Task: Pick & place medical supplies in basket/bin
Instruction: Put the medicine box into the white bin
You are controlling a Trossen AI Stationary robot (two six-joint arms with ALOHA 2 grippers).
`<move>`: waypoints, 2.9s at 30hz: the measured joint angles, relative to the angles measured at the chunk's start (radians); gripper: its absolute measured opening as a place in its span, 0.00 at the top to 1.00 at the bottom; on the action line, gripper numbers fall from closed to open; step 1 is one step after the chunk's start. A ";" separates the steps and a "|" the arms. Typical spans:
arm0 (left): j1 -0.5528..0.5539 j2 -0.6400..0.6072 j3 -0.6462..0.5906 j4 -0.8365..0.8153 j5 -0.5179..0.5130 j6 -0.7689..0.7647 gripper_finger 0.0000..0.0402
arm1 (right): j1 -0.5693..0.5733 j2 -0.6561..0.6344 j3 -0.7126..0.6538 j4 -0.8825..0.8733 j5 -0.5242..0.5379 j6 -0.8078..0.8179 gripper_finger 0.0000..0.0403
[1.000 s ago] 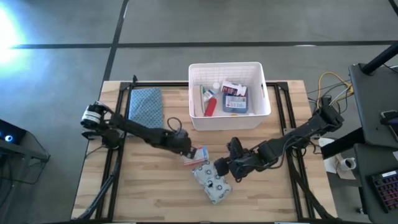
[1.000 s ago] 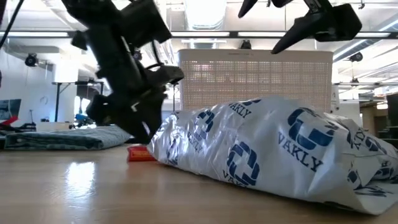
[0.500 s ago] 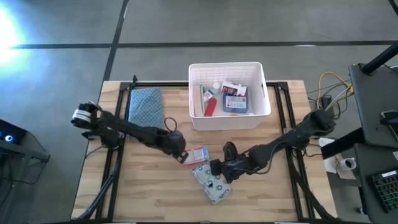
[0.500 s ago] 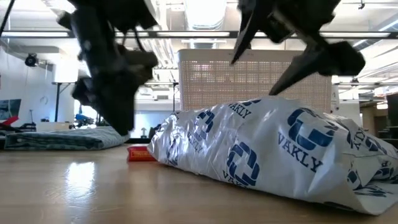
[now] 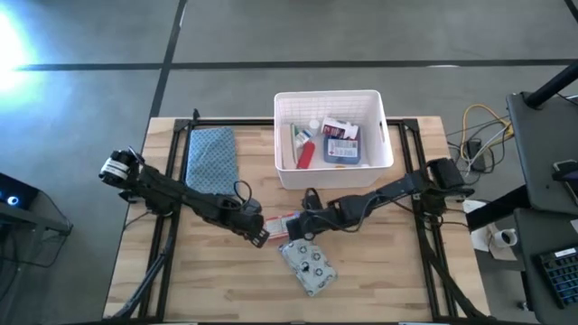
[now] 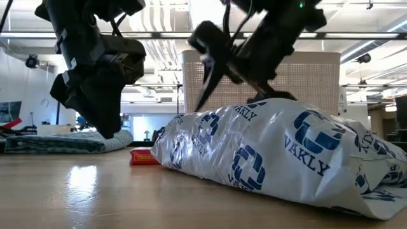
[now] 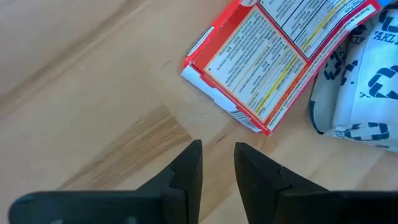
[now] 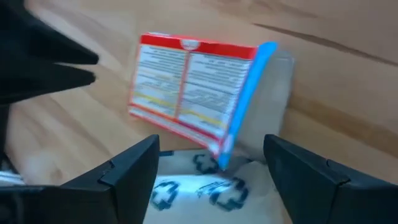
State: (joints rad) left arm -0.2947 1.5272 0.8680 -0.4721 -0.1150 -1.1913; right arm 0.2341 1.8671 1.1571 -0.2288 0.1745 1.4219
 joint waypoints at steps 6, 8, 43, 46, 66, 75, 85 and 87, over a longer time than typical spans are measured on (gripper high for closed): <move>0.000 0.008 -0.001 -0.002 -0.009 0.001 0.82 | -0.020 0.014 0.000 0.001 -0.049 -0.017 0.41; 0.000 0.008 -0.001 -0.001 -0.022 0.001 0.82 | -0.025 0.012 0.000 0.003 -0.048 -0.017 0.45; 0.008 0.008 -0.079 0.118 -0.023 0.003 0.82 | -0.054 0.070 0.001 0.108 -0.079 0.019 0.75; 0.008 0.008 -0.079 0.129 -0.024 0.003 0.82 | -0.056 0.074 0.001 0.105 -0.074 0.013 0.76; 0.008 0.005 -0.068 0.147 -0.053 0.004 0.82 | -0.069 -0.005 0.001 0.106 -0.010 -0.070 0.98; 0.005 -0.058 -0.066 0.149 -0.137 0.004 0.82 | -0.041 -0.208 0.001 0.014 0.123 -0.162 0.98; 0.006 -0.125 -0.064 0.168 -0.261 0.048 0.82 | -0.001 -0.548 0.001 0.001 0.471 -0.300 0.98; 0.008 -0.123 -0.064 0.174 -0.261 0.048 0.82 | -0.009 -0.616 0.001 -0.007 0.549 -0.370 0.98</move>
State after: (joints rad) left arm -0.2867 1.4045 0.8036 -0.2984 -0.3756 -1.1428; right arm 0.2247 1.2514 1.1580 -0.2354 0.7230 1.0522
